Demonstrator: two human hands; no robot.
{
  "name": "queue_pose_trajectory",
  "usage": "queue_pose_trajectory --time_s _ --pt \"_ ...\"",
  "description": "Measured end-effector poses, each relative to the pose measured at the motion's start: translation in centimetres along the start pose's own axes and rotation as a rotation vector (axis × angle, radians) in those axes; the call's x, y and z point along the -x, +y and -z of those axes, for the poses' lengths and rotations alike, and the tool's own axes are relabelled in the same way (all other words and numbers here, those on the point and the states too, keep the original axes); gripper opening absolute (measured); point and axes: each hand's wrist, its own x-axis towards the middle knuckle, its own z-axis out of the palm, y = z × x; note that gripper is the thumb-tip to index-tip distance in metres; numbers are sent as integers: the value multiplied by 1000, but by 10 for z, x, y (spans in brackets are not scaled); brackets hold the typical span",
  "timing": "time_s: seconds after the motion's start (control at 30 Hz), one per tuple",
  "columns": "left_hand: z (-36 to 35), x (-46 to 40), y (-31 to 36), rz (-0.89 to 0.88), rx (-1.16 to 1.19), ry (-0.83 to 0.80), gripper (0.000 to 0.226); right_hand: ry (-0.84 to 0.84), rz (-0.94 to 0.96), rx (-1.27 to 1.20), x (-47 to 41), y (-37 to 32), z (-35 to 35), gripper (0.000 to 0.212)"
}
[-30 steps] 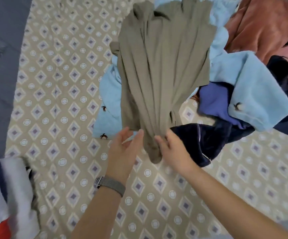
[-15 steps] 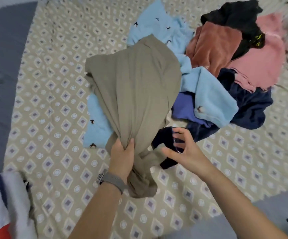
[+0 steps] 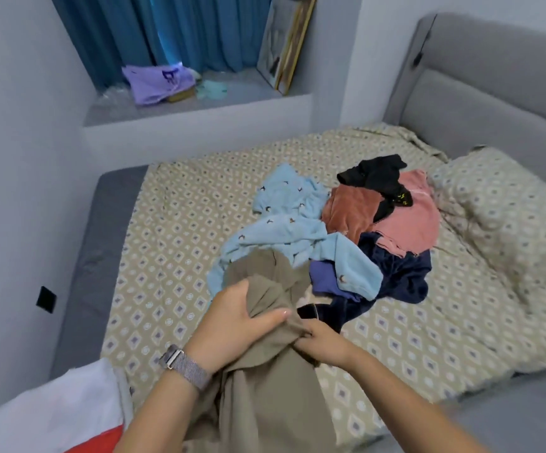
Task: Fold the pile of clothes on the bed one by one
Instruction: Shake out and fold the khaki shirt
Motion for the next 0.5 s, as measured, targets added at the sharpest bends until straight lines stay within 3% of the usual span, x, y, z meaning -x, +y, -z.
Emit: queue_pose_trajectory --time_s 0.07,0.2,0.3,0.43,0.5 --pt "7 4 25 -45 -4 4 26 210 -10 -93 29 -7 -6 23" --pt "1 5 67 -77 -1 -4 51 593 2 -403 89 -12 24 22" --pt "-22 -6 92 -59 10 -11 36 732 43 -462 133 -7 68 17" --pt "-75 -22 131 -45 89 -24 25 643 -24 -475 190 12 135 28" --pt "-110 -35 148 -9 140 -20 25 512 -32 -483 216 30 167 55"
